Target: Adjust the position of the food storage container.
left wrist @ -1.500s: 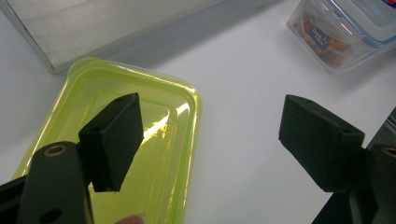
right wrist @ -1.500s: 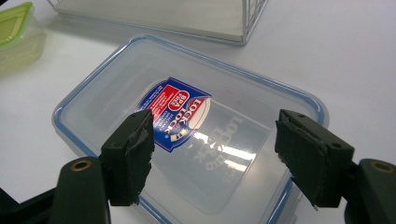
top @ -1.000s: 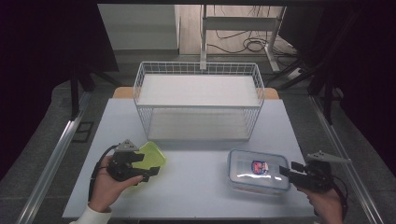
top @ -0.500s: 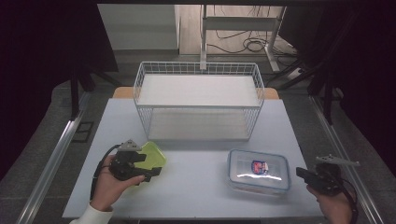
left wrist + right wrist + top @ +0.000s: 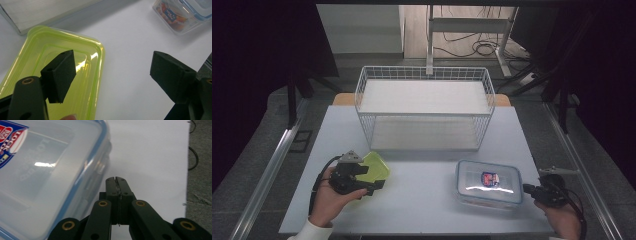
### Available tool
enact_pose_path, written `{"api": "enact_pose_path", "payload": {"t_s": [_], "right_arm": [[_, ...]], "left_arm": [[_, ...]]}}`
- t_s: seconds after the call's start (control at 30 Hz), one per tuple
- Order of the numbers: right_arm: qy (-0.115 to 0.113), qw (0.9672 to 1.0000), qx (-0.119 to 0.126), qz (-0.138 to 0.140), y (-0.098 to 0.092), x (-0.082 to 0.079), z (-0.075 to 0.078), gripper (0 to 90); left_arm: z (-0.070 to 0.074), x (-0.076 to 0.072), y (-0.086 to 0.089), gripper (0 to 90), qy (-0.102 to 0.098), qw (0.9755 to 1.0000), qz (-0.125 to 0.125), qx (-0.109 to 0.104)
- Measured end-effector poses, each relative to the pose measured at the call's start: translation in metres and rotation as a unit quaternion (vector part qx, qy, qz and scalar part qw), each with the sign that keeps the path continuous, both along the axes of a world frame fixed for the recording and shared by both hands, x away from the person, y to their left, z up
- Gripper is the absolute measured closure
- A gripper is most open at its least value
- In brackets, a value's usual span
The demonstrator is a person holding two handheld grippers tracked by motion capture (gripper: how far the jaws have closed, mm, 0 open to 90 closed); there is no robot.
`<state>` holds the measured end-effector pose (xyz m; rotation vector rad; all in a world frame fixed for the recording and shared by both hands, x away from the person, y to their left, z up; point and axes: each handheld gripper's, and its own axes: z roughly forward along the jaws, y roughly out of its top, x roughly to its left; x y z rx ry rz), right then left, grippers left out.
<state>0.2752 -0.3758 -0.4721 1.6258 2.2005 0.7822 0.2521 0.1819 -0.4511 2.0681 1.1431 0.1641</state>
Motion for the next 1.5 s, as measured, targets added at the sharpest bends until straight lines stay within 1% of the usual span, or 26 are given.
{"api": "enact_pose_path", "payload": {"t_s": [0.07, 0.1, 0.17, 0.33, 0.47, 0.5, 0.63, 0.77, 0.8, 0.87, 0.93, 1.13, 1.2, 1.3, 1.33, 1.37, 1.43, 1.47, 1.5], "right_arm": [[0.001, 1.0, 0.001, 0.005, 0.002, 0.001, 0.0, 89.0], [0.003, 0.9999, -0.005, 0.012, 0.005, 0.002, 0.0, 89.1], [0.005, 0.9998, -0.014, 0.014, 0.007, 0.004, 0.001, 89.1], [0.008, 0.9997, -0.016, 0.015, 0.008, 0.006, -0.001, 89.2], [0.006, 0.9996, -0.016, 0.023, 0.01, 0.009, -0.001, 89.2], [0.005, 0.9994, -0.016, 0.03, 0.014, 0.011, -0.002, 89.2], [0.002, 0.9988, -0.024, 0.044, 0.024, 0.016, -0.002, 89.2], [-0.005, 0.9981, -0.024, 0.056, 0.034, 0.02, -0.004, 89.2], [-0.005, 0.9981, -0.024, 0.056, 0.034, 0.02, -0.004, 89.2], [-0.008, 0.9975, -0.027, 0.065, 0.042, 0.022, -0.004, 89.1], [-0.014, 0.9969, -0.038, 0.068, 0.047, 0.022, -0.004, 89.2], [-0.016, 0.996, -0.04, 0.078, 0.059, 0.025, -0.005, 89.2], [-0.017, 0.9951, -0.048, 0.085, 0.068, 0.03, -0.005, 89.1], [-0.018, 0.9934, -0.05, 0.101, 0.081, 0.036, -0.006, 89.2], [-0.018, 0.9934, -0.05, 0.101, 0.081, 0.036, -0.006, 89.2], [-0.019, 0.9924, -0.051, 0.11, 0.09, 0.039, -0.006, 89.2], [-0.018, 0.9912, -0.053, 0.119, 0.1, 0.041, -0.007, 89.2], [-0.018, 0.9912, -0.053, 0.119, 0.1, 0.041, -0.007, 89.2], [-0.022, 0.9901, -0.052, 0.129, 0.109, 0.043, -0.007, 89.2]], "left_arm": [[0.0, 0.0, 0.0, 20.2, 0.0, 1.0, 0.0, 0.0], [0.0, 0.0, 0.0, 20.2, -0.006, 1.0, 0.0, -0.002], [0.0, 0.0, -0.001, 20.2, -0.007, 1.0, -0.001, -0.001], [-0.001, 0.001, -0.002, 20.3, -0.007, 1.0, -0.002, 0.0], [-0.003, 0.002, -0.002, 20.5, -0.004, 1.0, -0.002, 0.003], [-0.004, 0.002, -0.003, 20.5, -0.003, 1.0, -0.002, 0.004], [-0.006, 0.003, -0.003, 20.5, 0.0, 1.0, -0.003, 0.006], [-0.006, 0.003, -0.003, 20.5, 0.0, 1.0, -0.003, 0.006], [-0.006, 0.003, -0.003, 20.4, 0.0, 1.0, -0.003, 0.006], [-0.006, 0.003, -0.004, 20.3, 0.001, 1.0, -0.004, 0.007], [-0.007, 0.003, -0.005, 20.2, -0.001, 0.9998, -0.006, 0.017], [-0.007, 0.003, -0.005, 20.0, -0.001, 0.9999, -0.005, 0.015], [-0.007, 0.003, -0.004, 20.1, -0.003, 0.9999, 0.0, 0.012], [-0.005, 0.002, -0.003, 20.1, -0.004, 1.0, 0.002, 0.007], [-0.005, 0.002, -0.003, 20.1, -0.004, 1.0, 0.002, 0.007], [-0.005, 0.002, -0.003, 20.1, -0.005, 1.0, 0.002, 0.006], [-0.005, 0.002, -0.003, 20.1, -0.005, 1.0, 0.001, 0.006], [-0.005, 0.002, -0.003, 20.1, -0.005, 1.0, 0.001, 0.006], [-0.005, 0.002, -0.003, 20.1, -0.005, 1.0, 0.001, 0.006]]}}
